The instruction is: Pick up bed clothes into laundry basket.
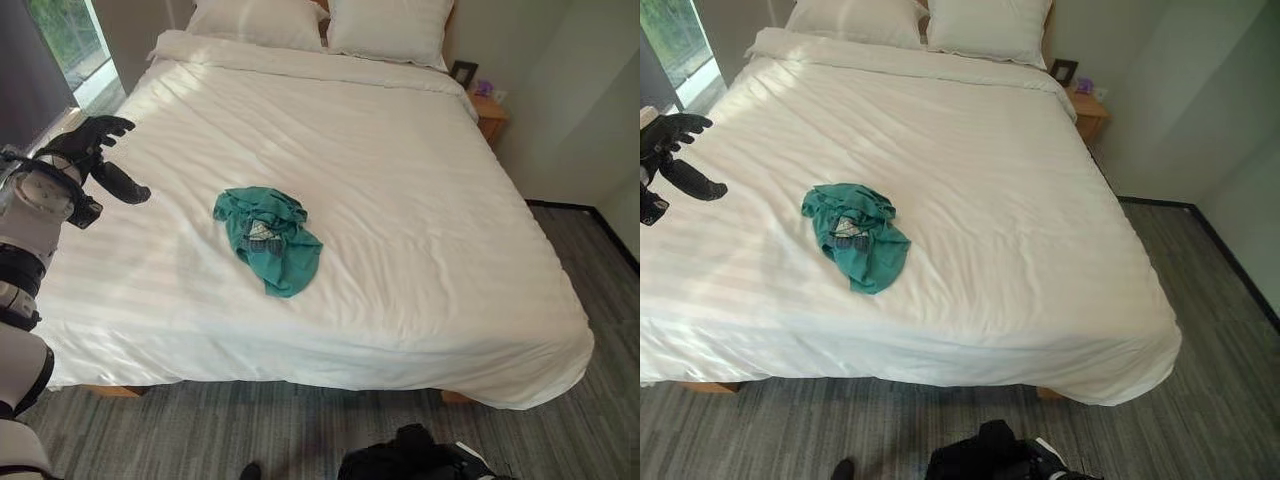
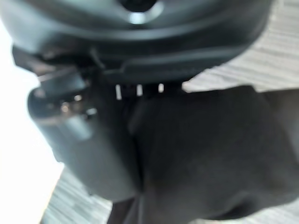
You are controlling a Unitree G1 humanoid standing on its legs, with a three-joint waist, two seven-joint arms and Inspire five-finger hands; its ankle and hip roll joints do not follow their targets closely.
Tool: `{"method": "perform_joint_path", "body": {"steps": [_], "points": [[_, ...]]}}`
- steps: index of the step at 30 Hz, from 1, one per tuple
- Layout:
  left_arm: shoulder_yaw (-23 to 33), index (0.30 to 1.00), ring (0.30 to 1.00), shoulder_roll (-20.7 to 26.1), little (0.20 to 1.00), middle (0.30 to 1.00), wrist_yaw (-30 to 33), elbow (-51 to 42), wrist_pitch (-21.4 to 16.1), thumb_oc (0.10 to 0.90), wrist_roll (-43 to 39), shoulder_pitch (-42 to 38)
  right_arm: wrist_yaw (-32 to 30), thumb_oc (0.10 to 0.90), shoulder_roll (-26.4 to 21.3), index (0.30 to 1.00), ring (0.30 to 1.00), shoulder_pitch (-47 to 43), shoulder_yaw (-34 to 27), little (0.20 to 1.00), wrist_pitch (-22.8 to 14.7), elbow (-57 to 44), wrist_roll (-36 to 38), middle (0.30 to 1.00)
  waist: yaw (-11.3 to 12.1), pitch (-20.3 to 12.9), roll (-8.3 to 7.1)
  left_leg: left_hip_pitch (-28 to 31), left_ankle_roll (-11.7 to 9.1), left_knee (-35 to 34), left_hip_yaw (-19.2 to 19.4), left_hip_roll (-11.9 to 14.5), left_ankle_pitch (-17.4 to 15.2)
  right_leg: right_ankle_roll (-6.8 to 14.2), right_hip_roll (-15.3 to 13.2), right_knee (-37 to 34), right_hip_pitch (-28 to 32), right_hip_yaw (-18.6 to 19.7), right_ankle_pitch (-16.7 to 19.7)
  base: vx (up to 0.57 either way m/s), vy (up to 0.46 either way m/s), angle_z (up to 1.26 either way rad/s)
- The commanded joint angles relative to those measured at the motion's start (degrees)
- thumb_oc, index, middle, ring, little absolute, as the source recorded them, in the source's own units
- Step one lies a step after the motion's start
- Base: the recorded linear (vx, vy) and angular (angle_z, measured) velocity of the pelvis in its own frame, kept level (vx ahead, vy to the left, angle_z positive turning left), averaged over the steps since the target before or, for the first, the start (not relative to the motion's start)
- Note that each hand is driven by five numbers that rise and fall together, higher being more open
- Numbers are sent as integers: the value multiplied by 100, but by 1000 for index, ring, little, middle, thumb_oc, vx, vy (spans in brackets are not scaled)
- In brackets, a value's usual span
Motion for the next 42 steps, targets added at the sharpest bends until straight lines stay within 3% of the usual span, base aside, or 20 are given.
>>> {"method": "perform_joint_path", "body": {"steps": [1, 6, 17, 30, 36, 38, 42], "points": [[37, 900, 900, -24, 900, 900, 503, 286, -364, 800, 0, -1376, 75, 400, -527, 300, 300, -294, -131, 300, -301, 65, -58, 300, 1, 83, 607, 667, 675, -1537, 44, -468, 670, -134, 876, -247, 508, -90, -354, 25, 35, -1], [-253, 900, 900, -424, 900, 900, 679, 191, -434, 800, 59, -1860, 52, 400, -308, 300, 300, -323, 78, 300, -316, 1260, -137, 300, -48, 269, 520, 560, 707, -1537, 76, -496, 658, -119, 884, -247, 362, -30, -305, 13, 22, -1], [-549, 900, 900, -987, 900, 900, 983, 493, -517, 800, 103, -2555, -105, 400, -288, 300, 300, -264, -190, 300, -349, 1866, 184, 300, -196, 652, 514, 283, 733, -1537, 147, -521, 715, -115, 927, -247, 34, 64, -182, -11, 5, -3], [-684, 900, 900, -1115, 900, 900, 1162, 1054, -560, 800, -84, -3080, -333, 400, -503, 300, 300, -255, -452, 300, -409, 2127, 418, 300, -393, 1102, 408, -133, 742, -1518, 313, -455, 832, -128, 1014, -237, -445, 235, -10, -45, 3, -12], [-665, 900, 900, -1362, 900, 900, 1172, 1150, -532, 800, -91, -3025, -432, 400, -579, 300, 300, -302, -460, 300, -447, 2093, 497, 300, -508, 1365, 276, -411, 726, -1433, 321, -456, 897, -139, 1039, -202, -685, 269, 67, -75, -7, -2], [-665, 900, 900, -1472, 900, 900, 1168, 1166, -525, 800, -127, -2980, -483, 400, -641, 300, 300, -361, -419, 300, -484, 1972, 515, 300, -571, 1499, 160, -567, 715, -1376, 312, -446, 924, -149, 1049, -151, -830, 279, 108, -97, -16, -3], [-98, 900, 900, -1895, 900, 900, 1251, 1128, -544, 800, -407, -2431, -527, 400, -510, 300, 300, -227, -329, 300, -504, 1814, 468, 300, -644, 1600, -13, -677, 705, -1375, 262, -443, 970, -167, 1066, -148, -930, 259, 134, -39, -41, -2]]}}
